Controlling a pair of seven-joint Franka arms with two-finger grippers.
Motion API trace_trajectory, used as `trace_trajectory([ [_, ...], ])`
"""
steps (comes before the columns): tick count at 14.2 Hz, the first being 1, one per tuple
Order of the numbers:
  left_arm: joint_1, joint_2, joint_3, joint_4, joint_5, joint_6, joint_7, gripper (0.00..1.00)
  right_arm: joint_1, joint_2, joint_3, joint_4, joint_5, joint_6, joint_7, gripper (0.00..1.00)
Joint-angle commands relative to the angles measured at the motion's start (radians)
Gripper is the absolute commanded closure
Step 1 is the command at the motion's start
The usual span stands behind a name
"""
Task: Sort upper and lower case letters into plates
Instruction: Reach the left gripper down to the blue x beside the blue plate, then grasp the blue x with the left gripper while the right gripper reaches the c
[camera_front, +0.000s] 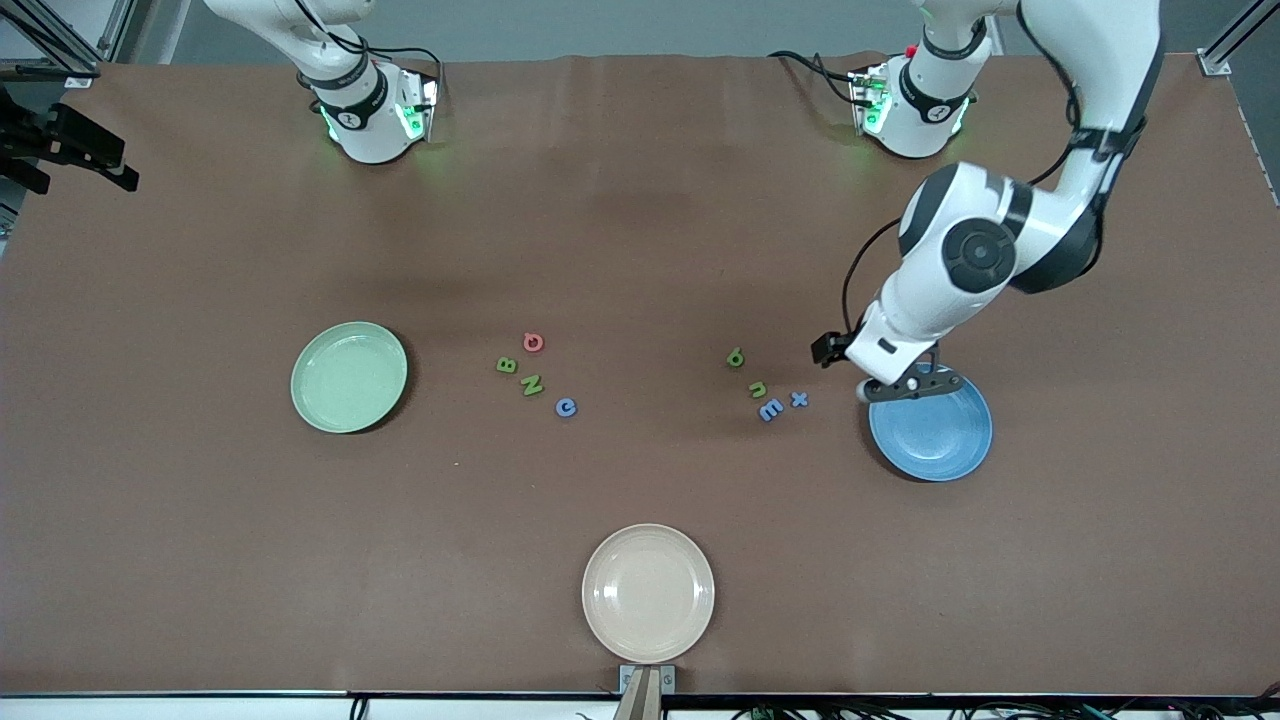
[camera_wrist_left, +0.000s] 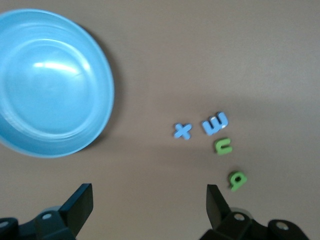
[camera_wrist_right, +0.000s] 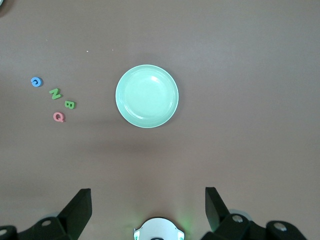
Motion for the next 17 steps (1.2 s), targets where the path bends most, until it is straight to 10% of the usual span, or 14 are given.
trace_trajectory([
  [1,-0.02,0.077,-0.004,0.013,0.021,0.08,-0.023,0.0,-0.013,-0.006,0.003,-0.005,0.014,-0.001,0.008,0.0],
  [11,-0.045,0.235,-0.002,0.007,0.195,0.238,-0.13,0.0,-0.017,0.084,0.003,0.033,0.008,0.028,-0.001,0.0],
  [17,-0.037,0.269,-0.002,-0.016,0.291,0.324,-0.186,0.03,-0.01,0.313,0.004,0.078,-0.003,0.099,-0.003,0.0],
])
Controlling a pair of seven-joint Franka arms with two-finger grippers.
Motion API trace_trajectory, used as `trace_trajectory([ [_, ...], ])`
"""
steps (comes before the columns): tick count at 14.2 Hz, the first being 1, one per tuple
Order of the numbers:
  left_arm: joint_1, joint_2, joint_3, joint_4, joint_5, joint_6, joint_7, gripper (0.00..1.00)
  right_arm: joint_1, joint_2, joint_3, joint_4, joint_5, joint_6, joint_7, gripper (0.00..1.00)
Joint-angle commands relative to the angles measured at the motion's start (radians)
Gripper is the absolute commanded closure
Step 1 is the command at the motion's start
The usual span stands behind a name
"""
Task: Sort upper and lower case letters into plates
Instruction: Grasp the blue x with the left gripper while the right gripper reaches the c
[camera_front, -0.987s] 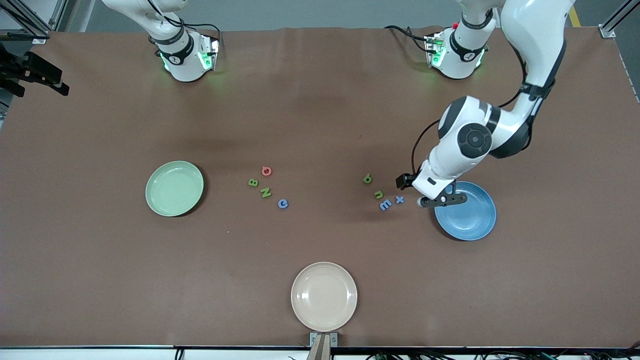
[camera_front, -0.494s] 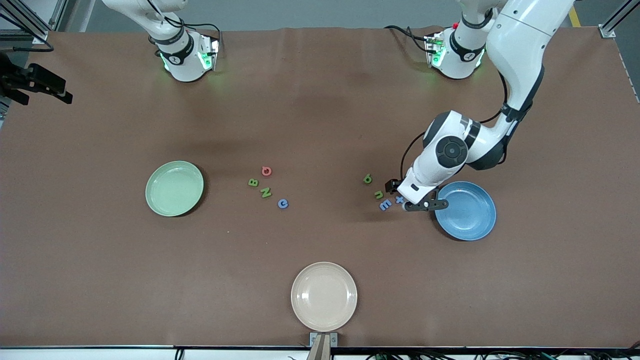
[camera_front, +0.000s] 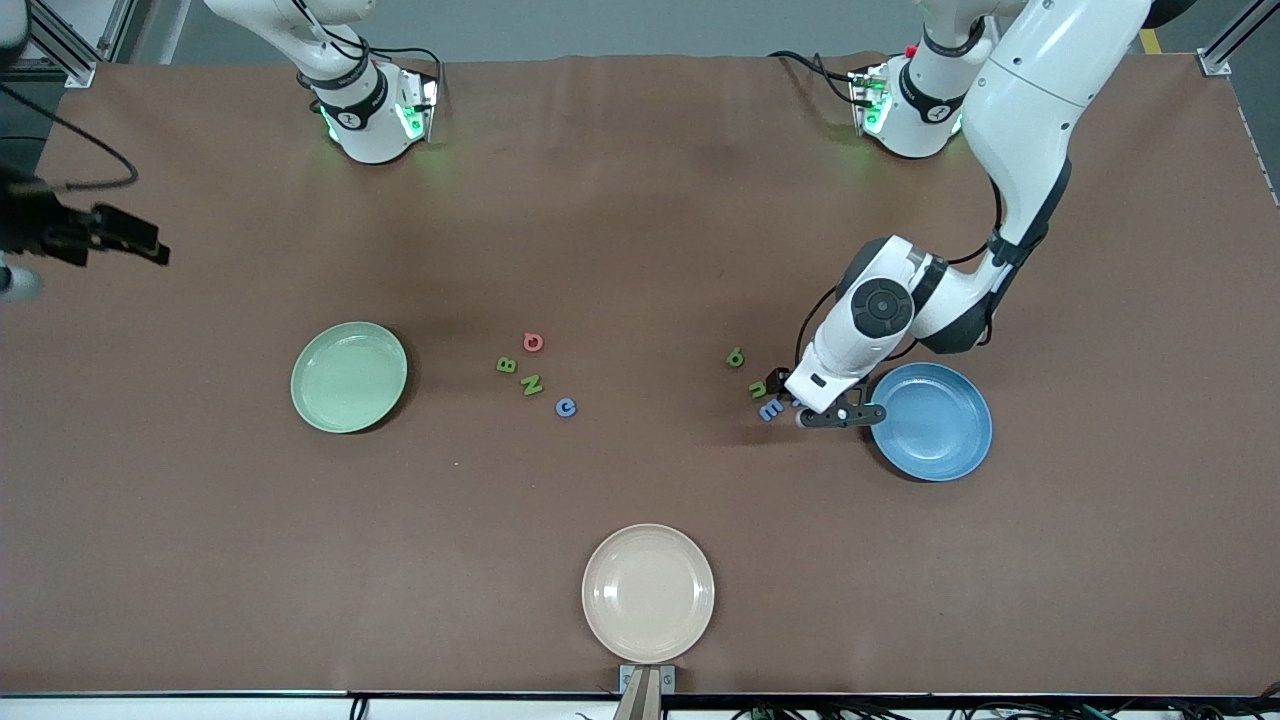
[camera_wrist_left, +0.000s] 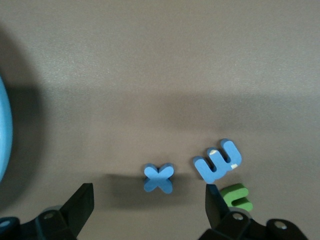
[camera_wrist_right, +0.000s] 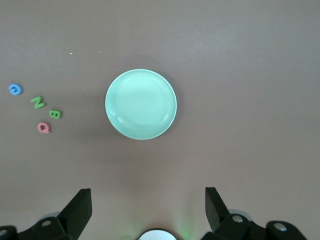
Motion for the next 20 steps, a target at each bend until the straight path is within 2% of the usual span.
trace_trajectory([
  [1,0.006,0.006,-0.002,-0.022,0.044,0.061,-0.031,0.05,0.002,0.094,0.014,0.047,0.004,0.001,0.018,0.0],
  [3,0.008,0.012,-0.002,-0.026,0.053,0.071,-0.033,0.06,0.043,0.129,0.017,0.039,0.018,0.05,0.125,0.0],
  [8,0.018,0.018,0.001,-0.041,0.125,0.092,-0.045,0.07,0.23,0.227,0.017,0.002,0.033,0.234,0.536,0.0],
  [11,0.017,0.024,0.006,-0.039,0.125,0.114,-0.045,0.11,0.307,0.295,0.017,-0.016,0.105,0.365,0.707,0.0],
  [14,0.017,0.034,0.007,-0.036,0.125,0.121,-0.045,0.25,0.382,0.364,0.017,-0.051,0.116,0.536,0.825,0.0],
  [20,0.015,0.035,0.007,-0.036,0.127,0.121,-0.086,0.47,0.533,0.536,0.017,-0.048,0.116,0.795,1.124,0.01],
])
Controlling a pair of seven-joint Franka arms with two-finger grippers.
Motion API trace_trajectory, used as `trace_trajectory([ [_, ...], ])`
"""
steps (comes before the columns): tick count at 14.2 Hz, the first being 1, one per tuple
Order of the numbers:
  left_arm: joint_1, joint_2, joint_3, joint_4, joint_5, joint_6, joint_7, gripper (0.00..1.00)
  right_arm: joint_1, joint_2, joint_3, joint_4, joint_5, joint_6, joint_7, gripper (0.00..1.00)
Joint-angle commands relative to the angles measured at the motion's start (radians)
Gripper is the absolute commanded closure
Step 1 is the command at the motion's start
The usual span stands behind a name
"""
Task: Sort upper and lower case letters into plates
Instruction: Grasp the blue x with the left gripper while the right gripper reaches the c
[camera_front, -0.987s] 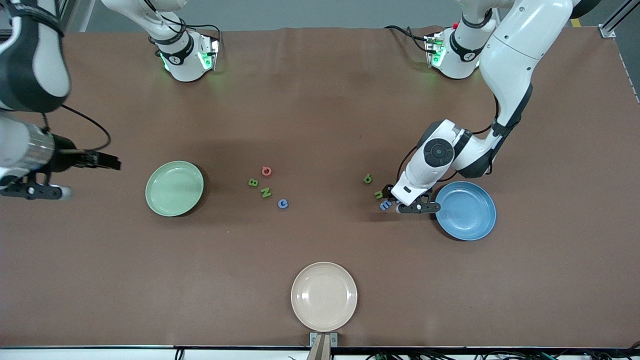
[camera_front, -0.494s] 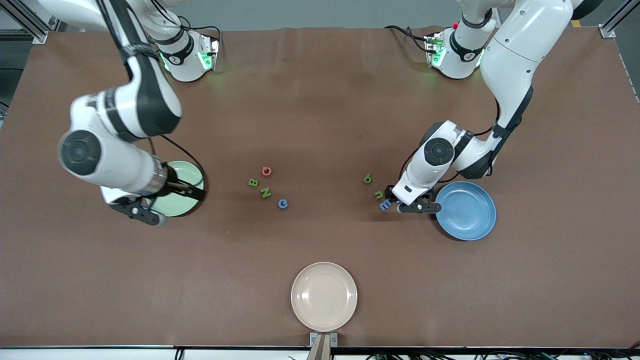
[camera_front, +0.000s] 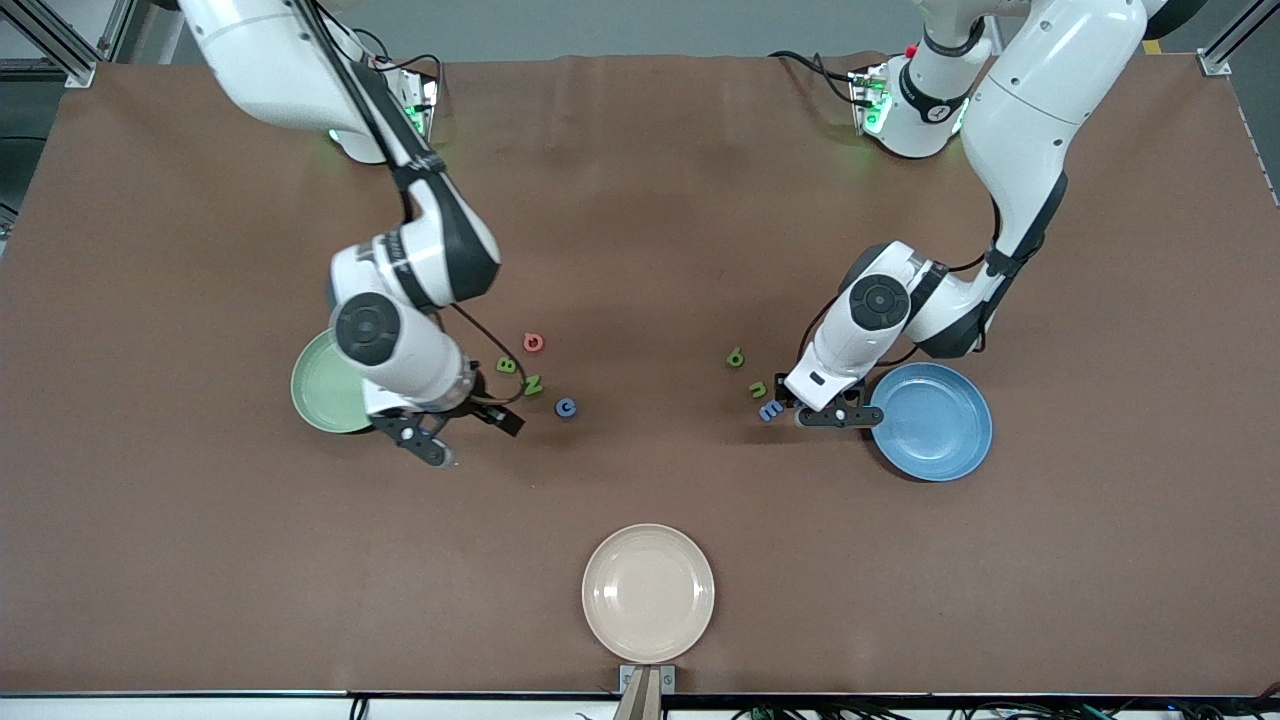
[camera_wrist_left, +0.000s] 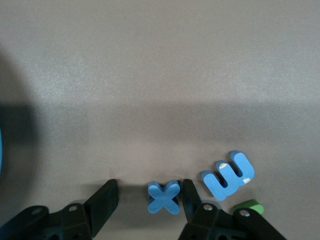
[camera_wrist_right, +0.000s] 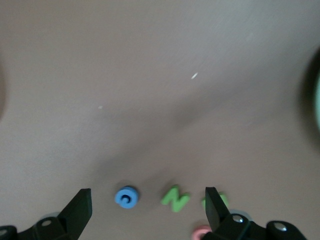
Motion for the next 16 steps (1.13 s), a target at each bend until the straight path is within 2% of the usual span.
trace_trajectory([
  [1,0.002,0.011,0.001,-0.006,0.027,0.023,-0.043,0.51,0.053,0.056,-0.01,0.005,0.005,0.073,0.132,0.01],
  [5,0.0,0.012,0.001,-0.008,0.027,0.021,-0.045,0.57,0.106,0.108,-0.013,0.007,-0.008,0.113,0.239,0.03],
  [9,-0.009,0.014,-0.001,-0.008,0.027,0.021,-0.048,0.57,0.136,0.119,-0.018,0.008,-0.021,0.113,0.301,0.05],
  [12,-0.012,0.02,-0.001,-0.008,0.027,0.02,-0.054,0.57,0.16,0.143,-0.018,0.008,-0.08,0.114,0.365,0.07],
  [14,-0.012,0.02,-0.001,-0.009,0.027,0.02,-0.056,0.64,0.177,0.168,-0.016,0.008,-0.131,0.152,0.434,0.07],
  [16,-0.012,0.02,-0.001,-0.009,0.027,0.02,-0.079,0.72,0.183,0.189,-0.015,0.01,-0.134,0.197,0.465,0.08],
])
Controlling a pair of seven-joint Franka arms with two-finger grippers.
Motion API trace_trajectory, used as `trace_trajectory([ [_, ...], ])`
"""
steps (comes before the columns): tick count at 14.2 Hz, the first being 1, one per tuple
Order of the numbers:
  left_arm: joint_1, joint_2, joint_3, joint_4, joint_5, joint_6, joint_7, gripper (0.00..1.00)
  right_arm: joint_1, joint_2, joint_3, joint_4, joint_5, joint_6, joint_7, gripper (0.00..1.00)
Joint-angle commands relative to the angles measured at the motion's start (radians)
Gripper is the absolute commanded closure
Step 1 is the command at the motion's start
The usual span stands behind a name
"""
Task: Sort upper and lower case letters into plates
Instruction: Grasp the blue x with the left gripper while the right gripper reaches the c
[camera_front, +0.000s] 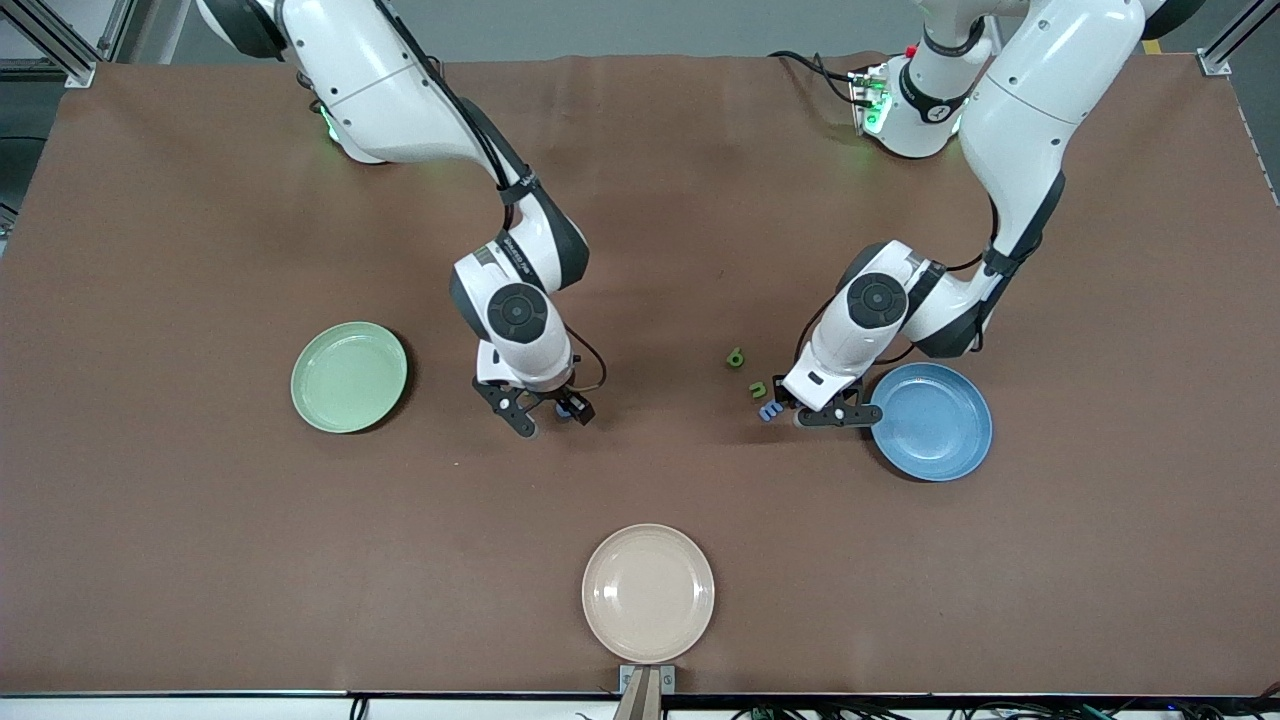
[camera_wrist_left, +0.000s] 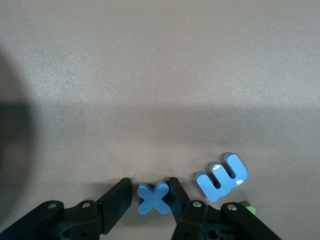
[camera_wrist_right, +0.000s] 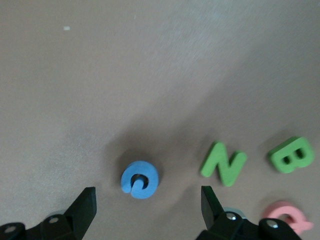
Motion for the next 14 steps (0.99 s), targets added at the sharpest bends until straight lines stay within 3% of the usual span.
trace_trajectory([
  [1,-0.006,0.02,0.001,-0.009,0.027,0.012,-0.064,0.76,0.017,0.029,-0.009,0.008,-0.025,0.041,0.055,0.1],
  [5,-0.005,0.017,0.001,-0.009,0.027,0.012,-0.086,0.88,0.024,0.034,-0.009,0.009,-0.019,0.048,0.055,0.17],
  [9,0.009,-0.042,-0.005,-0.006,0.027,-0.052,-0.078,0.9,0.037,0.05,-0.008,0.011,-0.013,0.068,0.078,0.29],
  [14,0.075,-0.128,-0.032,-0.01,0.027,-0.11,-0.054,0.92,0.021,0.047,-0.009,0.012,-0.039,0.064,0.042,0.31],
])
